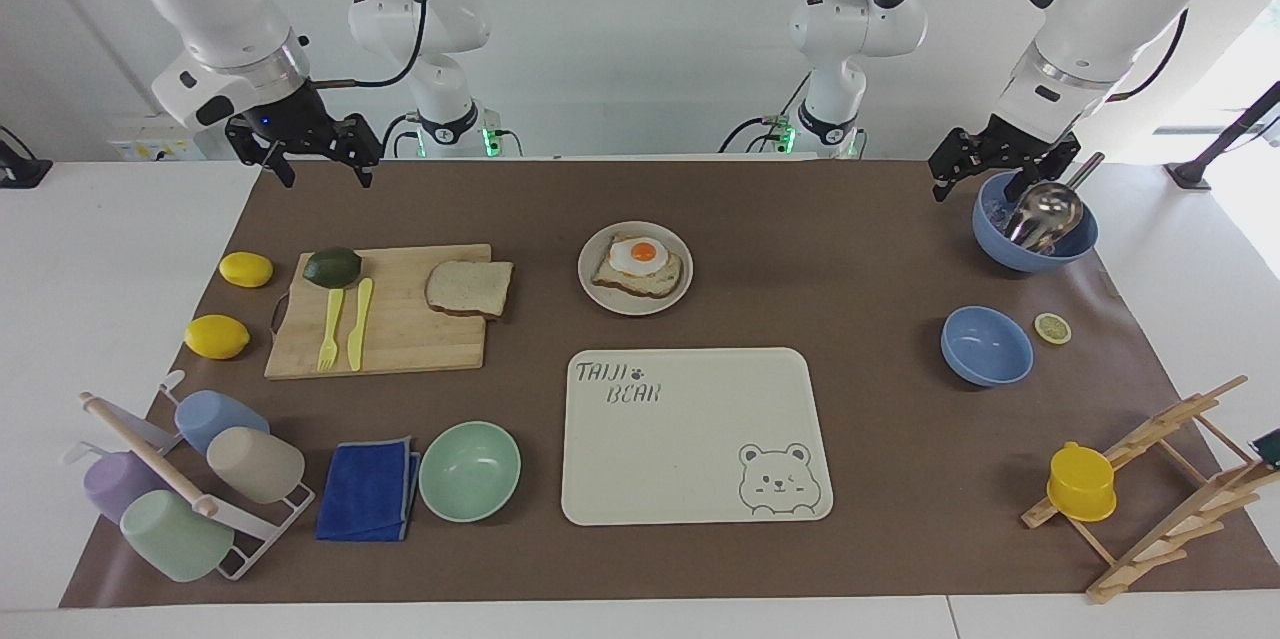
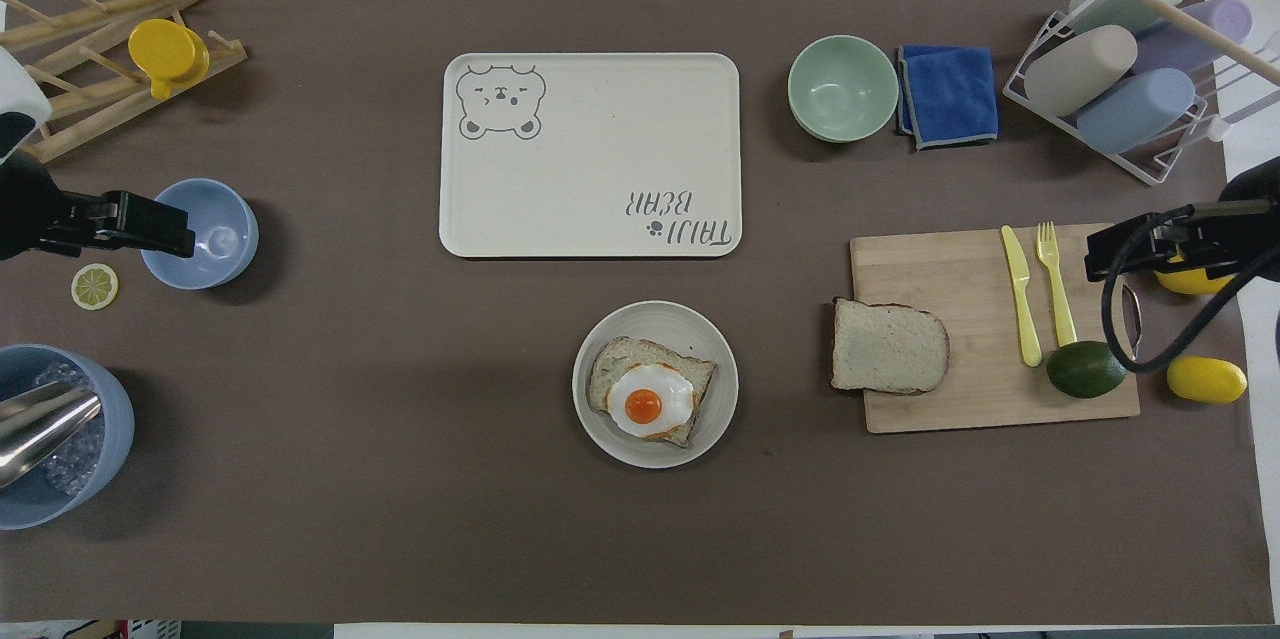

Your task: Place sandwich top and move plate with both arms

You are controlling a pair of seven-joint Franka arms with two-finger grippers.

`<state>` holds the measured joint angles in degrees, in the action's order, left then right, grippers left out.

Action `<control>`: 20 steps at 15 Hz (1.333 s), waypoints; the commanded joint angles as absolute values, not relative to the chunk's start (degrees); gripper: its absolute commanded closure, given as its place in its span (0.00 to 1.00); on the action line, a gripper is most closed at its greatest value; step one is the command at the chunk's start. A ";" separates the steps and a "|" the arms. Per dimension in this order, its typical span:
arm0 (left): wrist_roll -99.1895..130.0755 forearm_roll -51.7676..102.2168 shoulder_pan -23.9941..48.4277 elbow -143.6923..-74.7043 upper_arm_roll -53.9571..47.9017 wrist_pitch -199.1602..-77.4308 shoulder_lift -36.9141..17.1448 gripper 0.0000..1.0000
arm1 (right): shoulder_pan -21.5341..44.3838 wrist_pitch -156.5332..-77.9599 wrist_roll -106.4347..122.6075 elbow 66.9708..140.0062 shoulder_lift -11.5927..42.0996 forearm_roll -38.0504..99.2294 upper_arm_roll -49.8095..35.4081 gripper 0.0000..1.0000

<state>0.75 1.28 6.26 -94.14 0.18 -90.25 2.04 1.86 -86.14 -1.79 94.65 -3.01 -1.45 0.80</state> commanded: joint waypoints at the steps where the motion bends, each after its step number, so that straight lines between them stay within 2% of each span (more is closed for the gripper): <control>1: 0.53 1.76 5.98 -95.54 -0.09 -90.44 3.34 0.00 | 0.88 -85.96 -2.20 95.54 -3.95 -0.09 0.35 0.00; 11: 0.53 1.85 5.89 -95.54 -0.09 -90.35 3.34 0.00 | 0.70 -85.78 -1.50 95.71 -4.13 -0.17 0.79 0.00; 14: 0.53 1.76 5.98 -95.54 -0.09 -90.35 3.34 0.00 | 2.45 -89.01 -2.36 97.11 -4.57 -0.09 -0.34 0.00; 17: 0.53 1.85 5.89 -95.54 -0.09 -90.26 3.34 0.00 | 12.19 -95.95 -14.54 102.37 -3.44 -1.05 -1.49 0.00; 20: 0.53 1.85 5.89 -95.54 -0.09 -90.09 3.34 0.00 | 21.51 -100.36 -28.52 104.68 4.10 -5.59 -1.49 0.00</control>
